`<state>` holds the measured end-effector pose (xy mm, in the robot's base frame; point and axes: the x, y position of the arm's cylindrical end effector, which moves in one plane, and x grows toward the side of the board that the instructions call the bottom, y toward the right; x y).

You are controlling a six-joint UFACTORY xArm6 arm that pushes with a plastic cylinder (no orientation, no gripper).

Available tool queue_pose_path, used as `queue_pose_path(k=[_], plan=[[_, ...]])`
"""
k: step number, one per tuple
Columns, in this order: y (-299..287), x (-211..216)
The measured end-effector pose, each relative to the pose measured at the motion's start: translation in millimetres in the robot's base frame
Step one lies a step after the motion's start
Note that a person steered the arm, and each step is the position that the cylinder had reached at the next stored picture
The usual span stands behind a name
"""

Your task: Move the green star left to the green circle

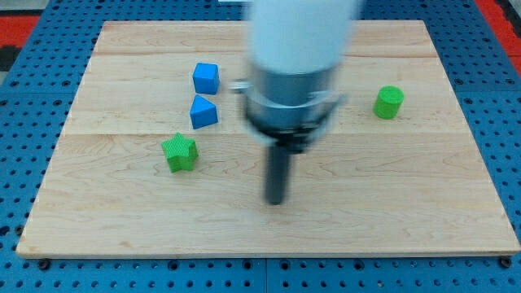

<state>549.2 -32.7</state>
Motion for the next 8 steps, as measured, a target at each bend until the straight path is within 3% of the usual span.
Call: queue_pose_path(k=[1, 2, 3, 4, 5, 6, 8], plan=[[-129, -33], [-175, -67], [-114, -72], [5, -60], [64, -52], [25, -6], [128, -55]])
